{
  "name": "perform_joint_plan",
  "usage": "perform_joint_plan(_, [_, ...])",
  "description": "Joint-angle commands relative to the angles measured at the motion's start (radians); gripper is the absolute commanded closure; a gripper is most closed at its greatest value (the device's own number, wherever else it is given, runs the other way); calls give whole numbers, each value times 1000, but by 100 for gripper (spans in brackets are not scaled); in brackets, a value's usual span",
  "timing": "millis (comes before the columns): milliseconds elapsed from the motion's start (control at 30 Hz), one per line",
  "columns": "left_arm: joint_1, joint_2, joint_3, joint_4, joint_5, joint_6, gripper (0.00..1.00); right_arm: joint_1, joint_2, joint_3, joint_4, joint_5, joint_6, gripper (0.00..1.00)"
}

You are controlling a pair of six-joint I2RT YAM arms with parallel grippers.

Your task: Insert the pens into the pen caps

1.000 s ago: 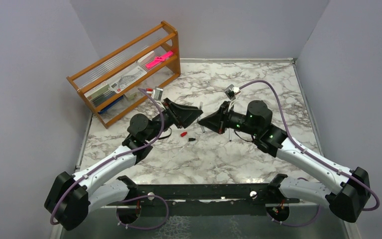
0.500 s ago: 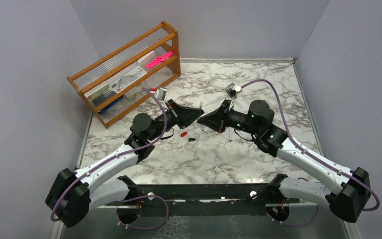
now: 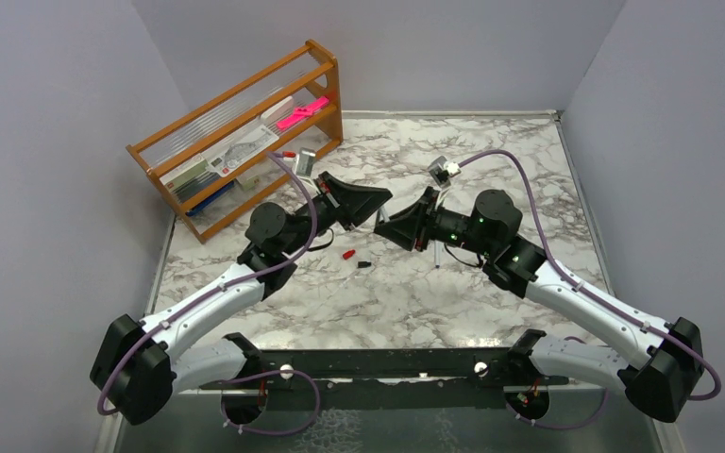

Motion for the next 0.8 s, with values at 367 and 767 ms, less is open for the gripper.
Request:
perform_joint_plan(367, [-9, 5, -12, 29, 35, -10, 64, 2, -17, -19, 144, 44, 31, 99])
perform_joint_plan(767, [-13, -6, -25, 29, 34, -12, 100, 3, -7, -27, 159, 29, 56, 99])
